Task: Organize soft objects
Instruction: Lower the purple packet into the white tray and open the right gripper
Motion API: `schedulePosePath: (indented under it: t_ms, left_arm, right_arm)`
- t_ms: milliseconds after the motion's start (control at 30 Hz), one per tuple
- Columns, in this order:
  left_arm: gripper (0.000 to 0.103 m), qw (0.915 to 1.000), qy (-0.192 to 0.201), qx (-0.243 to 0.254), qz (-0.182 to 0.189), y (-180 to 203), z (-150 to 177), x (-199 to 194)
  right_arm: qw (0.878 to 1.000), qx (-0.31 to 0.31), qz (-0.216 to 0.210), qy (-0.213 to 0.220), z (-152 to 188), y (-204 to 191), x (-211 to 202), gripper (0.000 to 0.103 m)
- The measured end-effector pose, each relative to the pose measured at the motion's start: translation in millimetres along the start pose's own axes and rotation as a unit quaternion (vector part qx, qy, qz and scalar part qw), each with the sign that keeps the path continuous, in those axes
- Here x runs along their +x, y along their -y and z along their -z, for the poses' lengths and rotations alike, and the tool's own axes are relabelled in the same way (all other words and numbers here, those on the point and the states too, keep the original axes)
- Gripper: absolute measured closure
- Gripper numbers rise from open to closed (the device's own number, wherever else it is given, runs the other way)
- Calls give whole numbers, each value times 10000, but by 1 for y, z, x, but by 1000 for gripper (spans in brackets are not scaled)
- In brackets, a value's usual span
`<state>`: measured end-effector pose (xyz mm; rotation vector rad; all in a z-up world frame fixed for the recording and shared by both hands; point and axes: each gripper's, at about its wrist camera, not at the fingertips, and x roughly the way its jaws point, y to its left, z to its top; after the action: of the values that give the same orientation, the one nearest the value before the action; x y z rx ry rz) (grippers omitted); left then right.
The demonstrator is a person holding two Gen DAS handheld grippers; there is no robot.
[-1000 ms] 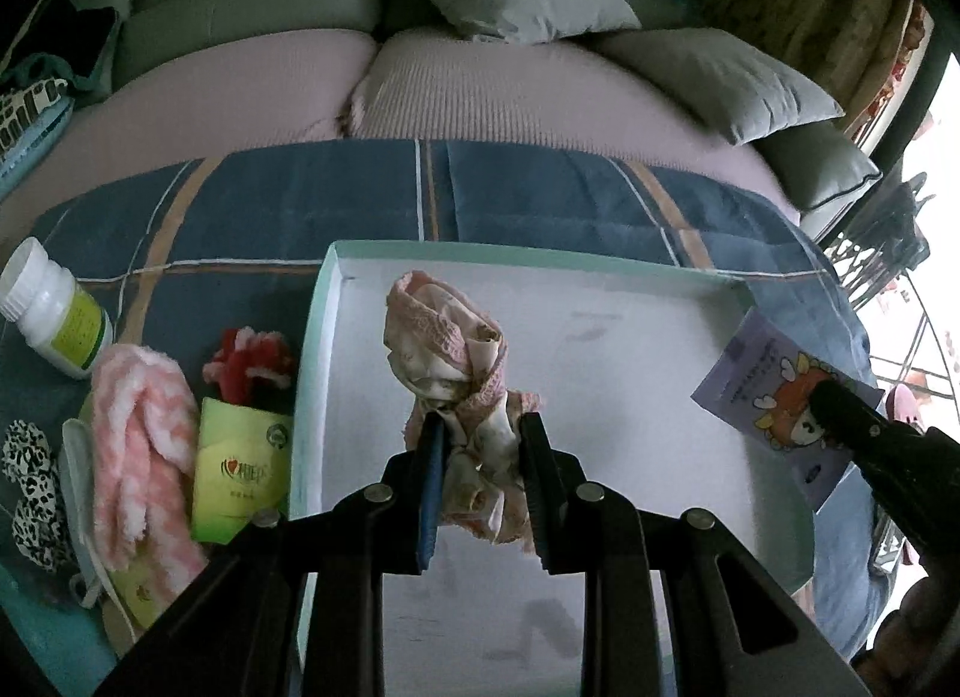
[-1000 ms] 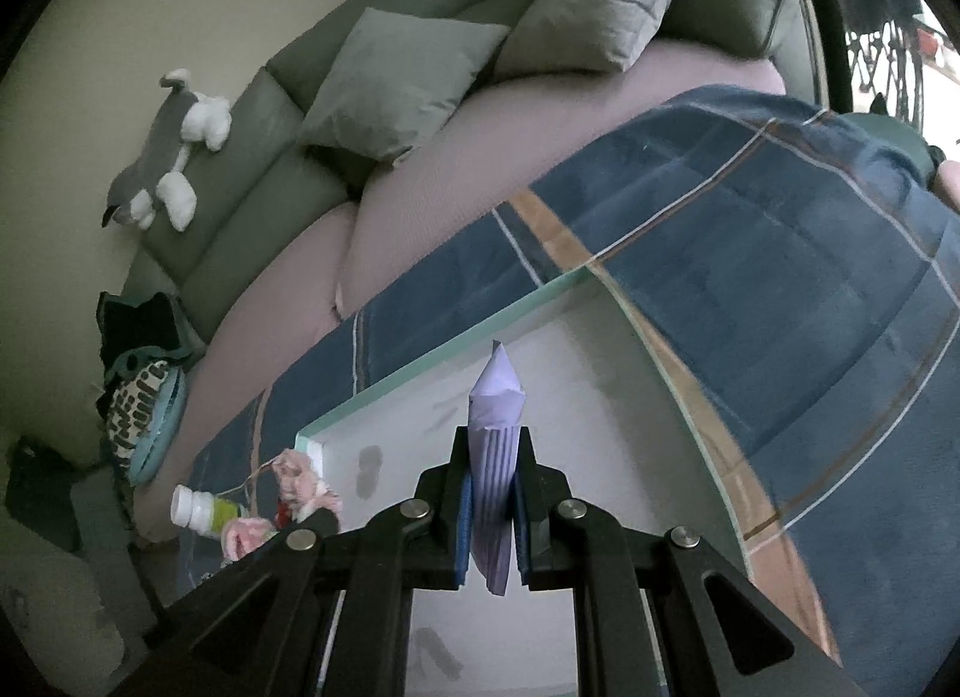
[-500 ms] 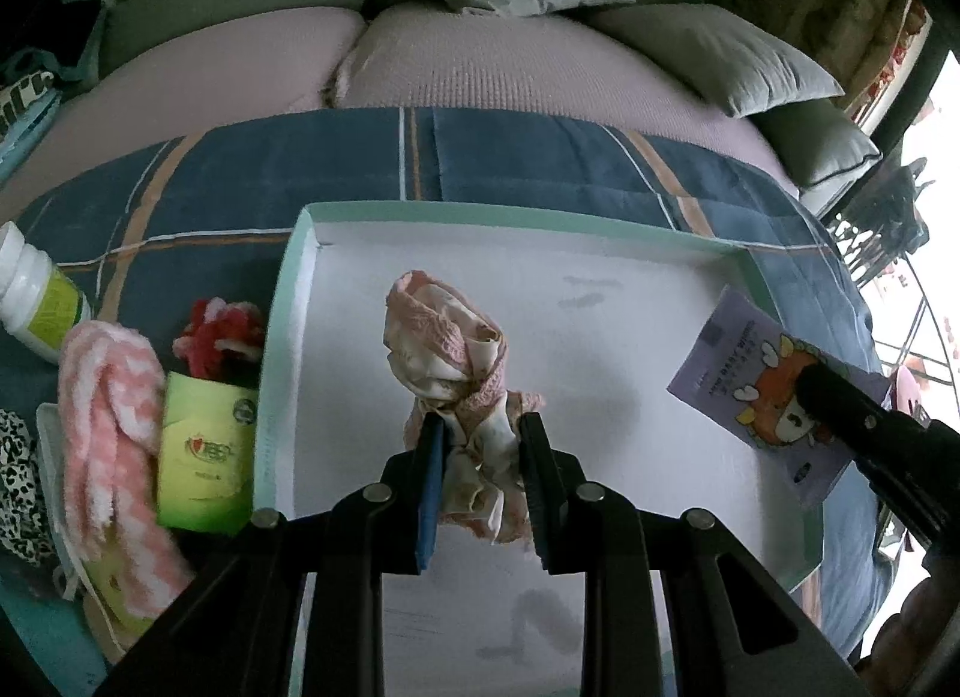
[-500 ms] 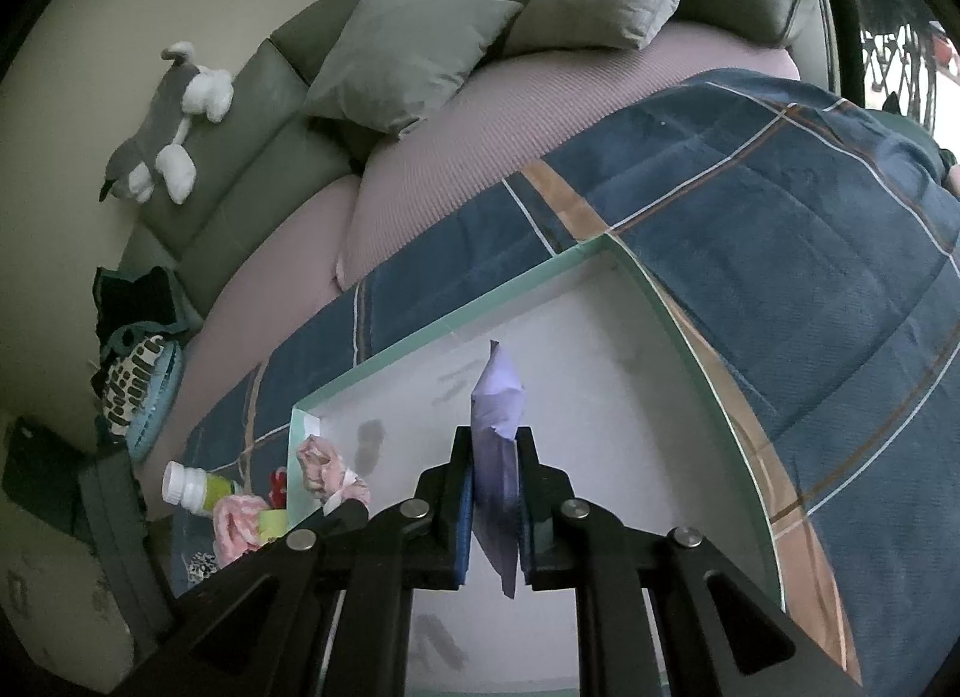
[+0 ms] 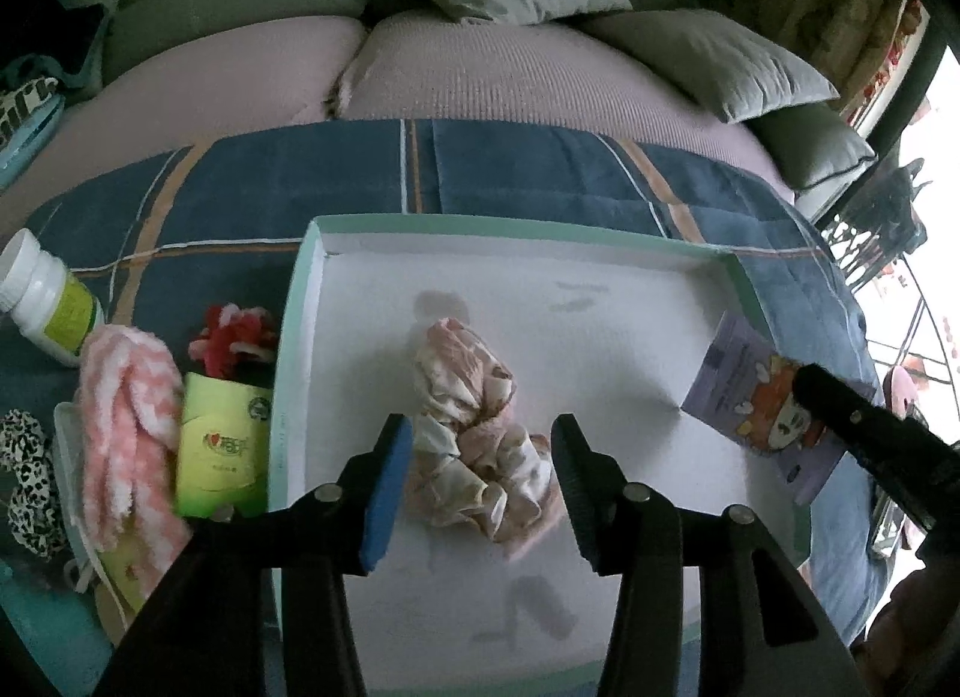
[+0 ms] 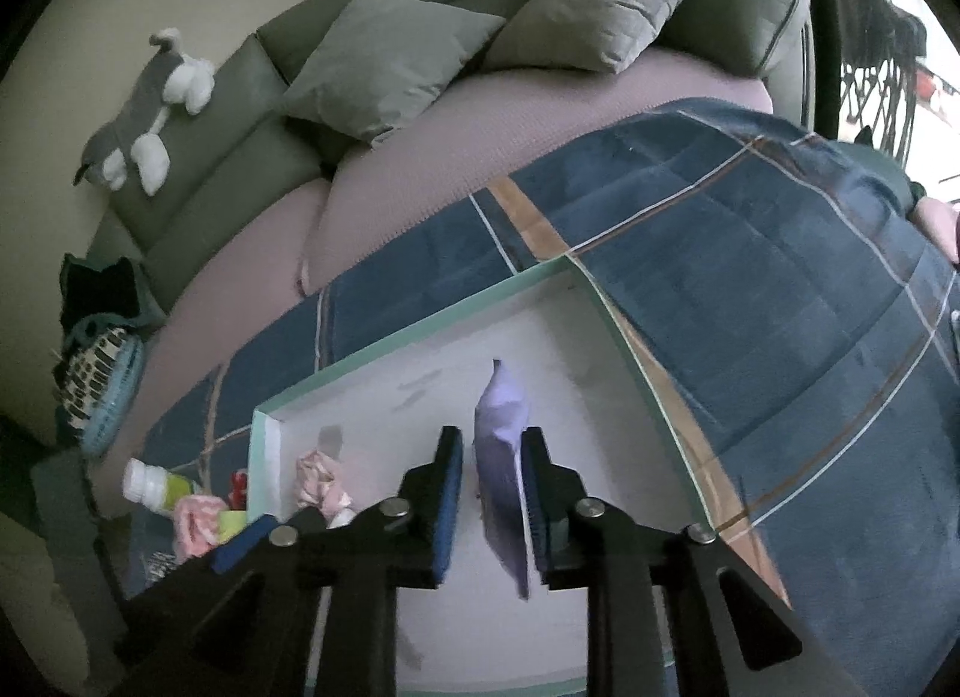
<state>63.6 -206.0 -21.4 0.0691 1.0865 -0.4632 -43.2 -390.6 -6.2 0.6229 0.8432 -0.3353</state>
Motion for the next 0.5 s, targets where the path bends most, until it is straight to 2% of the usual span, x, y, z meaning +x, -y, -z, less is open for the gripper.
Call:
schedulePosePath:
  t_ms: [100,167,233,367,433,500]
  left_arm:
    - [49,9998,48,-183,-15,-9,-1,-6]
    - [30,9994,90,-339,-51,-18,-2,-10]
    - [29,9986,144,-503,-125,-28,-3,-13]
    - [28,9968,152,-729,-289,-45,-3,-17]
    - [27,9959,150,-823,-351,-52,-2,-17]
    - [24,9951,168,-877,-422,-58,-2,-18]
  right_arm:
    - [9997,-189,153,-42,2,-7,2,80]
    - [9992,-346,162,-134,5,-13,5,78]
    - [9984,-460,265,-209,7,-18,7,71]
    - [9961,-643,521,-310,12,-24,10,65]
    - [9951,-711,606,-316,12,-26,9,56]
    - [9938,-817,695,-284,13,-29,7,52]
